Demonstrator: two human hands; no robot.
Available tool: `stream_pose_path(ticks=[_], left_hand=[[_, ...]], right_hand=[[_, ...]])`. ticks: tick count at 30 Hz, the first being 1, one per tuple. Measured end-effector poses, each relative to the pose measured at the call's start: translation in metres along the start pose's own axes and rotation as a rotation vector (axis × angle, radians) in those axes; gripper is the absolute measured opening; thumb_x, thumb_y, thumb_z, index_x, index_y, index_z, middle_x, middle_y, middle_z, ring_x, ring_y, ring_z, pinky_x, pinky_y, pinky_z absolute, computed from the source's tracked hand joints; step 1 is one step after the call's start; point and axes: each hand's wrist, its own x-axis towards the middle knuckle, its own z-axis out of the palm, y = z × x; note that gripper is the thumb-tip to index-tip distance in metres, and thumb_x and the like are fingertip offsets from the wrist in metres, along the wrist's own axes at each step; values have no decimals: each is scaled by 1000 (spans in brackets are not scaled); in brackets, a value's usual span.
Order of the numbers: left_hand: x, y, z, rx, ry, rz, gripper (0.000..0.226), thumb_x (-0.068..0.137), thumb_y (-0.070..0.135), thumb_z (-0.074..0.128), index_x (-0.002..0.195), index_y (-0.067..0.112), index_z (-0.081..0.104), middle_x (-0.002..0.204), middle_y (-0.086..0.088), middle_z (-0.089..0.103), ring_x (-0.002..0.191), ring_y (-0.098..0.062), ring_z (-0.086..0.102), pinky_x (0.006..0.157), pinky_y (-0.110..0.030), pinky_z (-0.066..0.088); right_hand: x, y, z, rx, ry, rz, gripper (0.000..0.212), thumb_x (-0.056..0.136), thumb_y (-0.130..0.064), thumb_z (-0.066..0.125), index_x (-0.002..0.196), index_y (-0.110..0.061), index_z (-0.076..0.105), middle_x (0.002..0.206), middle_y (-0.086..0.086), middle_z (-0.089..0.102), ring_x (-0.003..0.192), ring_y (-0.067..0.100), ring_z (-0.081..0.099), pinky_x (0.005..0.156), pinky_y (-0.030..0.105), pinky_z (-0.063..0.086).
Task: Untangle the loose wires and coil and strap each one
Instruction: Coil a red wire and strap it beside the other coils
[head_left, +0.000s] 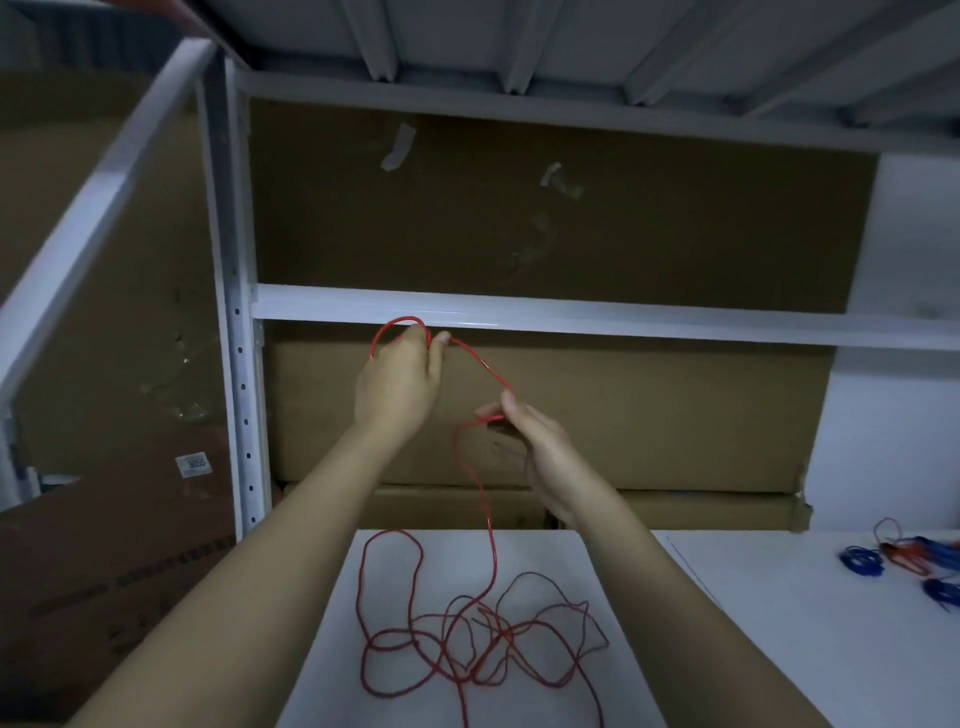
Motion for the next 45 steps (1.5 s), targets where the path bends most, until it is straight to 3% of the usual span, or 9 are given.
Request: stream_pose_path(ticks=[5,10,13,17,22,28,31,36,45], left_hand=[[9,7,-7,-26,22,19,41,101,41,36,80,7,46,62,-4,49,65,-36,51,52,-35,30],[11,13,-25,-85,-35,27,42,102,41,34,73,10,39,62,-4,46,67,-33,50,56,-35,33],[4,24,-41,-331,-283,51,44,103,40,34,68,13,40,55,2,43,53,-17,42,54,-29,32],[-12,33,-62,-1139,-580,-133,37,101,30,35,67,15,37,42,8,25,36,-5,17,38,-19,13],[-23,17,-71,-1620,-418,-208,21,96,21,35,81,11,45,50,4,36,41,-7,32,47,-20,24],[-28,-6,-30,-1117,-135,-353,23,104,10,27,89,15,44,73,-4,47,57,-10,45,60,-22,40],[-39,-24,-9,-638,-259,-214,18,105,21,29,93,15,42,82,-5,52,68,-13,52,72,-28,44],[-35,-41,2,-177,-477,19,29,103,35,28,100,10,41,88,-8,58,78,-23,57,71,-37,44],[-29,-25,-16,-548,-563,11,41,92,49,48,75,16,64,54,12,52,50,0,46,55,-13,37]], right_hand=[[26,-40,-6,39,320,-77,30,103,-23,37,83,-14,55,57,-2,56,66,14,59,78,29,51],[40,-84,-24,-1186,594,-414,37,103,-41,27,102,-16,54,78,3,59,74,26,54,56,33,32],[51,-108,-19,-1286,701,-500,40,101,-47,25,113,-18,49,86,10,64,79,36,59,58,34,33],[59,-99,3,-814,540,-536,20,95,-41,51,95,-21,57,88,4,62,81,24,56,64,34,39],[39,-23,25,-853,155,-482,21,95,-24,57,102,-11,72,80,-7,54,78,14,50,71,26,35],[-9,23,46,-957,-208,-477,25,97,-27,49,111,-14,65,97,2,67,81,8,55,71,24,43],[-15,18,43,-851,-230,-431,15,93,-18,55,87,-8,65,66,8,58,55,8,44,53,22,33],[-2,1,23,-764,-221,-280,11,92,-18,59,88,-19,69,68,-8,62,58,-1,49,58,17,39],[36,-21,-6,-1239,-41,-561,25,95,-32,53,103,-14,68,84,-5,49,84,9,40,68,25,26]])
